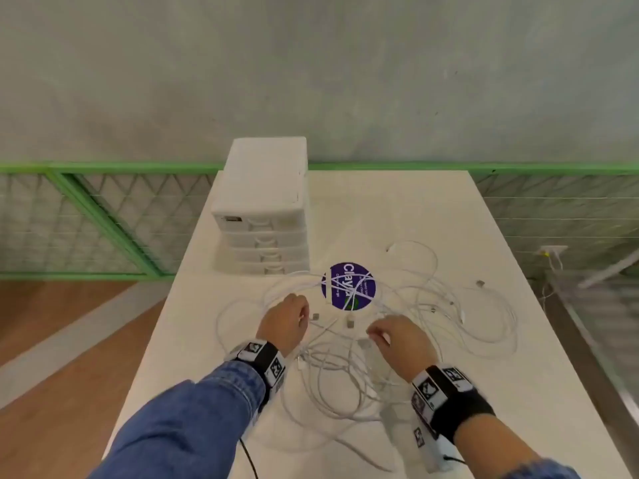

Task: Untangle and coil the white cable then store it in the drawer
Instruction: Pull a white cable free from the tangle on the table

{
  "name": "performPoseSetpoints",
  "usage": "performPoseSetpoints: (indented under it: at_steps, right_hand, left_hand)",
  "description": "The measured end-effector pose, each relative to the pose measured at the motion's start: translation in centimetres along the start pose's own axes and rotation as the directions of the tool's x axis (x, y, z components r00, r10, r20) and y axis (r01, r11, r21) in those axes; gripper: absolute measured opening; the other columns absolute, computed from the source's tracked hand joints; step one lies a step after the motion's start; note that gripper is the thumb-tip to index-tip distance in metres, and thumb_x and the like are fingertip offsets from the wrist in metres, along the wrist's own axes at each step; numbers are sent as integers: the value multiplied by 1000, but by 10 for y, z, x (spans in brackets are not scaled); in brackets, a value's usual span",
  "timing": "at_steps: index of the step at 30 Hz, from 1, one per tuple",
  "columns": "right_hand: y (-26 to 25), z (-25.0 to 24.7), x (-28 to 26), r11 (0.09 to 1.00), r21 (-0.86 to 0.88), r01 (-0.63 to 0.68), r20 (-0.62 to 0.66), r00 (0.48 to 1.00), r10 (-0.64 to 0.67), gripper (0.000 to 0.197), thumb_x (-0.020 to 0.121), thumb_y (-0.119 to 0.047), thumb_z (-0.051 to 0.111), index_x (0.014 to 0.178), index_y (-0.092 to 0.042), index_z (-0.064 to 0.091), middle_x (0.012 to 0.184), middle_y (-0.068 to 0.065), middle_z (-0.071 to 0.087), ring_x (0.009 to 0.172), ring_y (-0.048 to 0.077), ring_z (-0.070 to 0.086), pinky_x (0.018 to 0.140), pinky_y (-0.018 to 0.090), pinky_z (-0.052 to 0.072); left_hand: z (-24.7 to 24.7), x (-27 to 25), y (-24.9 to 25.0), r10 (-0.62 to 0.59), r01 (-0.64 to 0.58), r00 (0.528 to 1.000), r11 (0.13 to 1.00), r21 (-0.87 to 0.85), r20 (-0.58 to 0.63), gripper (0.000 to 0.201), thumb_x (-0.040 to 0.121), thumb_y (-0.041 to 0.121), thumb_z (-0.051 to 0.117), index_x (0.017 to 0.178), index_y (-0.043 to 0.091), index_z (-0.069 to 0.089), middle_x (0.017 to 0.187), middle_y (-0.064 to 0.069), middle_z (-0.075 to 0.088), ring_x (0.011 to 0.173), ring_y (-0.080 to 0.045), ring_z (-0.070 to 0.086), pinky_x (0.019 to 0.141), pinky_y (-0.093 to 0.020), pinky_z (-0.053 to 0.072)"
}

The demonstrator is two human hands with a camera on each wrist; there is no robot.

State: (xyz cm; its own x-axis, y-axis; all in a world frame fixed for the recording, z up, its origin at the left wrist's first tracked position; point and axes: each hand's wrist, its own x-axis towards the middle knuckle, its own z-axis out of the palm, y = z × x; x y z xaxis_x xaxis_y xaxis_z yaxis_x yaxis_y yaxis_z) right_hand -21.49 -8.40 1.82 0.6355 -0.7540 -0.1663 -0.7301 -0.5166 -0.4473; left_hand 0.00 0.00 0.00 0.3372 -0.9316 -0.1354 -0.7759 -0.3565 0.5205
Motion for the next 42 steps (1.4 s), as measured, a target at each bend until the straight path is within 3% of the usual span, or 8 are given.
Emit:
performPoseSetpoints:
  at_steps: [4, 10, 19, 23, 27, 32, 37, 42]
  right_hand:
    - [-11, 7, 33, 991, -39, 129, 69, 990, -126, 20, 90, -18, 52, 100, -20, 69, 103, 3, 68, 100, 24, 57, 84, 35, 44]
    - [-6, 21, 68, 957, -191, 220, 237, 956, -173, 25, 91, -23, 51, 114, -27, 61, 114, -1, 59, 107, 23, 53, 86, 34, 44]
    - [-3, 28, 78, 960, -212, 185, 241, 961, -133, 15, 84, -25, 62, 97, -26, 68, 100, 0, 60, 97, 24, 53, 76, 32, 44]
    - [4, 22, 78, 995, -90, 35, 210, 978, -15, 12, 81, -17, 63, 88, -24, 69, 92, 4, 56, 89, 27, 58, 74, 33, 47]
    - [6, 4, 83, 990, -5, -141, 121, 983, 140, 11, 85, -22, 61, 83, -23, 71, 88, 4, 50, 79, 21, 51, 68, 29, 39]
    - [1, -29, 81, 972, 135, -193, 6, 981, 194, 23, 89, -33, 56, 99, -17, 70, 101, 14, 58, 92, 30, 57, 77, 30, 39]
    - [-27, -75, 75, 864, 503, -5, -258, 953, 156, 17, 90, -21, 50, 85, -19, 66, 82, 3, 65, 76, 11, 57, 75, 26, 41]
    - [-57, -95, 52, 751, 627, 206, -340, 940, 27, 21, 93, -24, 47, 82, -28, 64, 63, -8, 57, 62, 13, 50, 68, 29, 47]
  left_hand:
    - [9, 16, -12, -43, 13, 986, 982, 187, 159, 33, 90, 18, 53, 123, 14, 51, 124, -6, 52, 115, -25, 50, 94, -35, 37]
    - [8, 26, -20, -80, 10, 976, 946, 324, 205, 27, 93, 22, 51, 119, 18, 56, 122, -5, 54, 117, -25, 48, 101, -37, 29]
    - [-28, 15, -6, 4, -25, 997, 966, -256, -83, 11, 88, 16, 61, 99, 14, 60, 90, -4, 74, 91, -23, 67, 97, -43, 44]
    - [-57, 5, 19, -20, -109, 971, 850, -515, -240, 11, 89, 10, 60, 100, 12, 57, 96, -5, 73, 95, -10, 67, 90, -17, 45]
    - [-88, -13, 36, 117, -231, 969, 742, -629, -218, 12, 91, 3, 54, 97, 13, 53, 84, 12, 68, 83, -3, 63, 83, -18, 46]
    - [-82, -26, 20, 320, -274, 943, 904, -328, 96, 9, 93, 20, 52, 90, 18, 61, 81, 14, 60, 70, 1, 51, 70, -14, 39]
    - [-38, -36, -9, 183, -292, 852, 943, 157, 490, 24, 91, 30, 51, 94, 17, 70, 98, -1, 71, 92, -23, 61, 84, -33, 40]
    - [-17, -38, -8, 199, -321, 878, 919, 229, 435, 24, 89, 37, 53, 96, 20, 68, 97, 0, 69, 96, -21, 58, 82, -32, 27]
